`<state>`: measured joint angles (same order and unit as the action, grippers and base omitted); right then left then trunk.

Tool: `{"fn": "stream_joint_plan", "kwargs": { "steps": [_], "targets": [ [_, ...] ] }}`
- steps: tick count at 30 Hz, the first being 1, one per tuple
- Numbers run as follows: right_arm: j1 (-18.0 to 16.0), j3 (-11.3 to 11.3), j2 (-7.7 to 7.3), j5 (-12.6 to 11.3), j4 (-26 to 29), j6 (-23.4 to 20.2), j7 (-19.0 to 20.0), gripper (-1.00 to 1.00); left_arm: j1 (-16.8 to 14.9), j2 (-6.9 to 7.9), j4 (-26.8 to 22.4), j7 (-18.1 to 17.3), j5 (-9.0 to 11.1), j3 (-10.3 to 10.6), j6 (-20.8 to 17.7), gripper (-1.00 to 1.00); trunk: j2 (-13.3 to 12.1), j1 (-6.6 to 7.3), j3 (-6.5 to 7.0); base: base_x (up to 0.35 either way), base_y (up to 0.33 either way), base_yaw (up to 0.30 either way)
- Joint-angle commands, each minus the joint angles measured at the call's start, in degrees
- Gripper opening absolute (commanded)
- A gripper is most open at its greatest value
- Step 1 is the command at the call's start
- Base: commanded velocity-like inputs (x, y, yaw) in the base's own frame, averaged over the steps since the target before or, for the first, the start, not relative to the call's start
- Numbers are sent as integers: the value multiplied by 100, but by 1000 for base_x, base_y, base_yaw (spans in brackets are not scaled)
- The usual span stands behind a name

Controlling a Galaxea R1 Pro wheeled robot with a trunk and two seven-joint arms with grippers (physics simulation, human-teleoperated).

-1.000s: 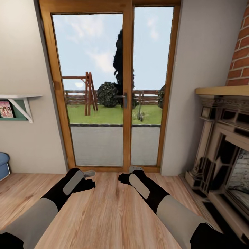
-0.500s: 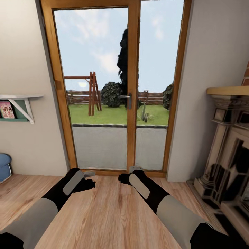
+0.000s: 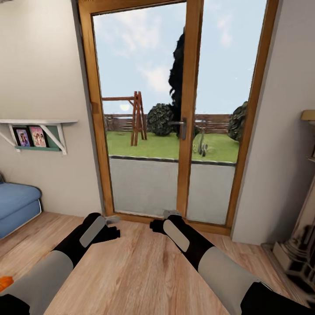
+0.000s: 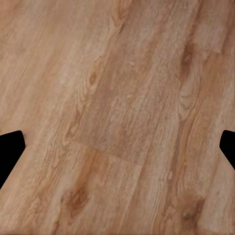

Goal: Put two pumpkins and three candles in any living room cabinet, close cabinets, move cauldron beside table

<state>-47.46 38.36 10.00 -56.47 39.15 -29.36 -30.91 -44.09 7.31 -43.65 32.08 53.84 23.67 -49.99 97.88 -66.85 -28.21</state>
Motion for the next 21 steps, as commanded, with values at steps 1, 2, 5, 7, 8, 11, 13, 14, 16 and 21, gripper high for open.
{"fn": "stream_joint_plan", "kwargs": {
  "steps": [1, 2, 5, 7, 8, 11, 13, 14, 16, 21],
  "targets": [
    [-8, 13, 0, -39, 5, -8, -46, 100, -6, 8, -10, 55, 58, 29, -2, 100, 4, -1, -7, 74, -53, 287],
    [-6, 13, 0, -39, 5, -8, -46, 100, -7, 8, -11, 55, 58, 29, -2, 100, 4, -1, -7, 60, -42, 287],
    [-7, 17, 0, -39, 5, -8, -47, 100, -4, 8, -12, 54, 57, 32, -2, 100, 4, -1, -7, 27, -19, 288],
    [-8, 15, 0, -36, 5, -8, -47, 100, -4, 8, -14, 53, 57, 32, -2, 100, 4, -1, -7, 13, -9, 288],
    [-8, 16, 0, -37, 5, -8, -47, 100, -4, 8, -13, 53, 57, 32, -2, 100, 4, -1, -7, 8, -6, 288],
    [-9, 18, 0, -39, 5, -8, -47, 100, -3, 8, -13, 53, 57, 32, -2, 100, 4, -1, -7, 4, -3, 288],
    [-9, 19, 0, -36, 5, -8, -47, 100, -3, 8, -12, 53, 57, 32, -2, 100, 4, -1, -7, 2, -1, 288],
    [-9, 19, 0, -37, 5, -8, -47, 100, -3, 8, -12, 53, 57, 33, -2, 100, 4, -1, -7, 1, -1, 288],
    [-7, 21, 0, -38, 5, -8, -47, 100, -3, 8, -12, 53, 57, 33, -2, 100, 4, -1, -7, 1, -1, 288],
    [-7, 22, 0, -39, 5, -8, -47, 100, -3, 8, -12, 53, 57, 33, -2, 100, 4, -1, -7, 0, 0, 288]
  ]
}}
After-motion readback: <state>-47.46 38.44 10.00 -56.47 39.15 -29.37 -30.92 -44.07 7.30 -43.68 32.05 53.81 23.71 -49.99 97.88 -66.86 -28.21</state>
